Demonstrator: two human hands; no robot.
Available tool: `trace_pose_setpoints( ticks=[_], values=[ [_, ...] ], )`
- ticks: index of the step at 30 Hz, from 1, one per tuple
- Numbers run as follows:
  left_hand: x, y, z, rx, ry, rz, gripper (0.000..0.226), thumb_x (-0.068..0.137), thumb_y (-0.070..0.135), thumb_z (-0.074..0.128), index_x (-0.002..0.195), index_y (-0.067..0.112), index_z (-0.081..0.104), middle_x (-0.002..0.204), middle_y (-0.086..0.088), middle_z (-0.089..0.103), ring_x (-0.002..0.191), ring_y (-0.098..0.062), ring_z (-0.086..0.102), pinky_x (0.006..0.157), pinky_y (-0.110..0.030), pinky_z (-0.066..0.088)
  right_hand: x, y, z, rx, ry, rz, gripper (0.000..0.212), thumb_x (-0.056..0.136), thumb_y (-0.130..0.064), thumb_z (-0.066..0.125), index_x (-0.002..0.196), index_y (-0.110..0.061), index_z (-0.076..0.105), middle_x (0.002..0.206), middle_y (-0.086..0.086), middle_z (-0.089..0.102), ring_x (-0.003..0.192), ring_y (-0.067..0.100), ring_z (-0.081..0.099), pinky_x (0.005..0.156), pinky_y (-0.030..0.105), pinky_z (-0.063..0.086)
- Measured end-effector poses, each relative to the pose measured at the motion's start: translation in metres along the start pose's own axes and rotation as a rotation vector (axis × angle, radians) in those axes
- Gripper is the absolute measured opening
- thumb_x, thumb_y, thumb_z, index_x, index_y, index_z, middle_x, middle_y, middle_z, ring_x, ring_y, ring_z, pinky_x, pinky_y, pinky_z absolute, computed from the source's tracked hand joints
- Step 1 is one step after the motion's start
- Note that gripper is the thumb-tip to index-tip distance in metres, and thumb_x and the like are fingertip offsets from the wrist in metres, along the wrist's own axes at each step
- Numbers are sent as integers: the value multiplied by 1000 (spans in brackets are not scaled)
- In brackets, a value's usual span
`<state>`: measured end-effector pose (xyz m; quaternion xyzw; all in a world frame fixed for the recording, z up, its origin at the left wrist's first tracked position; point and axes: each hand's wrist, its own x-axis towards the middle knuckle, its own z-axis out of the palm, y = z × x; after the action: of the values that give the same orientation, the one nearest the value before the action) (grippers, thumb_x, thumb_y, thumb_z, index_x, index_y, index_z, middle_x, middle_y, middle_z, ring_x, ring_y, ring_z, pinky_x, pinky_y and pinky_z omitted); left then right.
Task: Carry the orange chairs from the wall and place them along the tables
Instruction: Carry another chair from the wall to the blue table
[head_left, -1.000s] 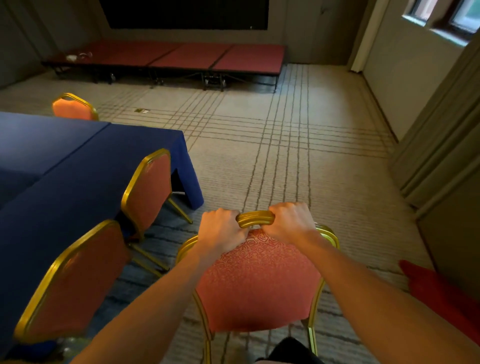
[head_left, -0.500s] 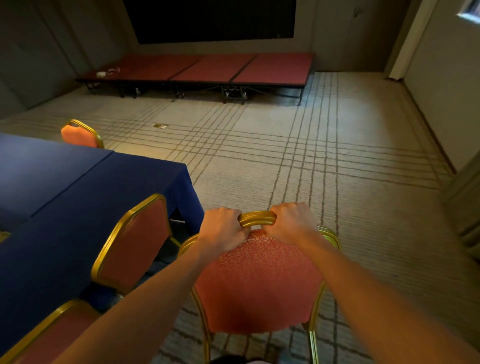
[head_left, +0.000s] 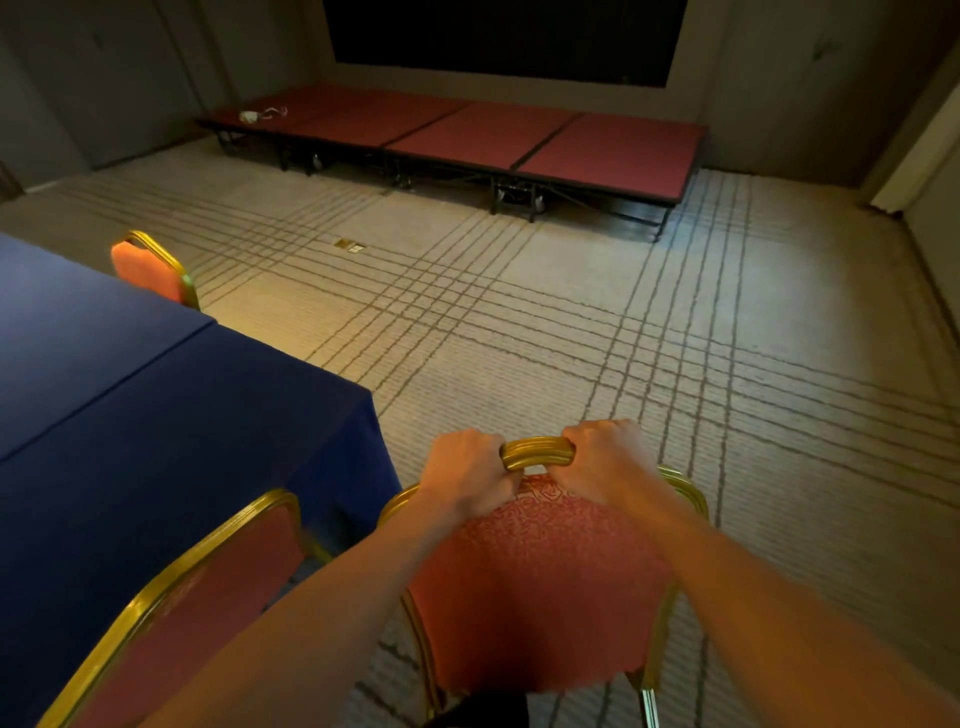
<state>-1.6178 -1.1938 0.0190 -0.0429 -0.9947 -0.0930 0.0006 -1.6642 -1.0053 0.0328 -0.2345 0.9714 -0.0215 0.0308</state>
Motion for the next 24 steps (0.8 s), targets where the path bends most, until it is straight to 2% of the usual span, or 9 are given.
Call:
trace_pose_setpoints(
  ticks=[4,11,18,21,24],
  values=[
    [88,-29,0,-10,-29,-3,32,90,49,54,79,19,62,76,-3,67,70,-27,64,64,-36,49,90,22,-5,9,-2,2,33,91,-60,46,82,-29,54,91,-7,68,90,17,64,83,34,42],
    [235,-75,-28,37,10,-4,32,90,51,54,81,21,62,77,-1,67,72,-26,65,63,-34,48,236,59,-36,25,40,-61,34,94,-57,49,82,-26,55,81,-8,60,85,16,63,72,29,36],
    [377,-125,-25,87,-15,-83,28,88,48,55,87,22,66,81,-3,68,77,-27,66,63,-33,41,402,100,-21,77,82,-197,31,92,-53,55,82,-23,54,91,-3,69,86,21,65,70,29,35],
    [431,-149,-28,96,-21,-146,30,89,49,54,88,22,66,82,-3,68,78,-27,65,65,-34,42,474,110,-18,82,98,-274,36,88,-56,49,83,-21,59,89,-2,69,83,22,66,70,31,42],
    [487,-175,-38,108,5,-201,31,91,49,53,90,21,66,81,-2,66,76,-25,63,65,-33,38,549,117,-20,113,149,-333,43,78,-57,43,77,-19,61,79,0,68,72,24,65,63,31,41]
  ],
)
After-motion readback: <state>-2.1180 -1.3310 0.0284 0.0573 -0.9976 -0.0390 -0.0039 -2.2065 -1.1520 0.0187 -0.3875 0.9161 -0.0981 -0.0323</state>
